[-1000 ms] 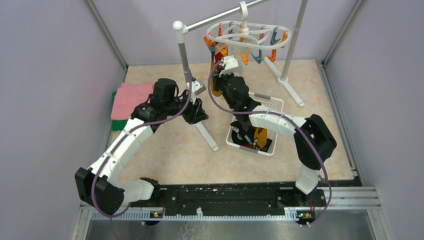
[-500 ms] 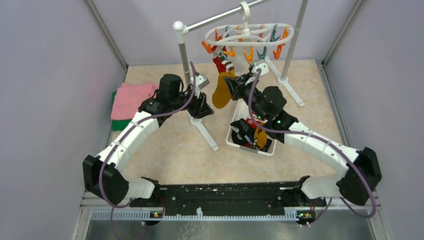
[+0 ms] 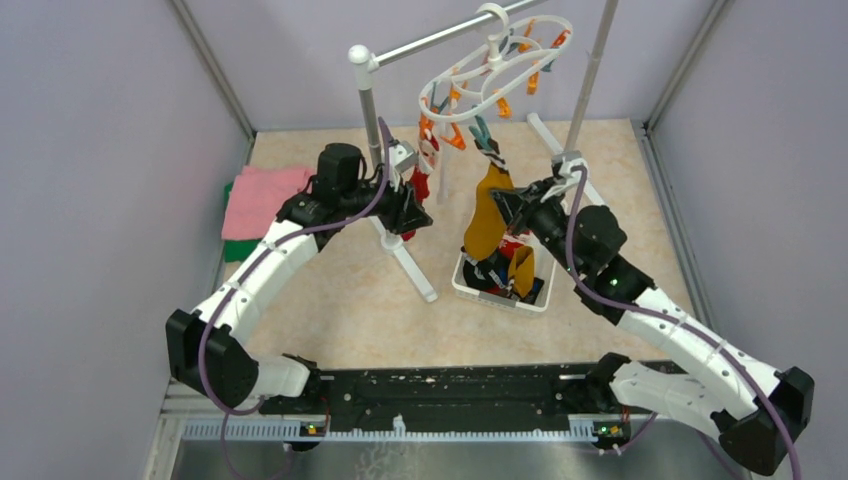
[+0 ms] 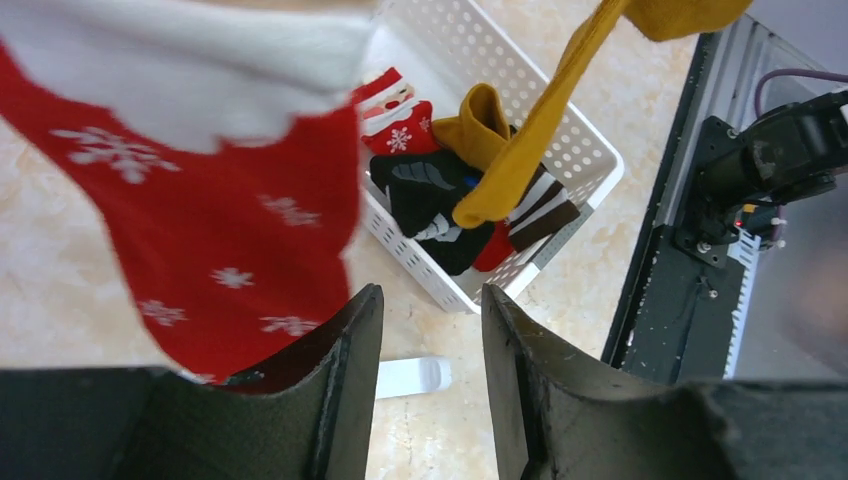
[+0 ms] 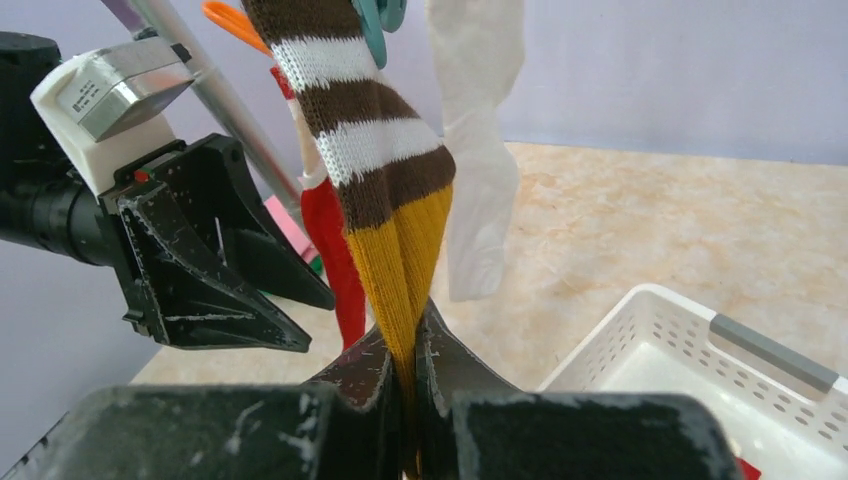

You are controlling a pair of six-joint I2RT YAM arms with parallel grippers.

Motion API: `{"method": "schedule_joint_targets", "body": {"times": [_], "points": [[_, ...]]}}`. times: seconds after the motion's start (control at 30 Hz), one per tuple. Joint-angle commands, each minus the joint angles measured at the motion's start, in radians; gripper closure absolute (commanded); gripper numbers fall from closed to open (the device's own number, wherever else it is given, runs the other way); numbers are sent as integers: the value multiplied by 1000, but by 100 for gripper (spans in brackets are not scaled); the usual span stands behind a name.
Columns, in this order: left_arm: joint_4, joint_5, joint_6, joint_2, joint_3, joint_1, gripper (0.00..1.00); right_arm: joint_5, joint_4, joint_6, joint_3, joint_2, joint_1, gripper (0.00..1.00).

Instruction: Remove the socks clipped to the hanger

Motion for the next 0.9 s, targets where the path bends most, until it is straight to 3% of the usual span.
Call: {"method": "schedule_joint_targets", "body": {"times": [0.0,0.2,0.43,0.67,0.77,0.87], "points": [[61,89,-21,-19,34,2,50,-39,-43,35,-9,-64,-24,100],[56,196,-17,-19,36,2,33,-241,-22,117,76,33,-35,100],[-4,244,33,6,78,2,2,-531,56,273,147,144,-66,100],[62,325,-19,73,121,2,2,-611,130,363,134,161,-99,100],[83,376,-66,94,117,-4,7,-614,168,392,134,172,-100,100],[108,422,-116,108,101,-11,19,-627,208,428,140,198,-101,100]]}}
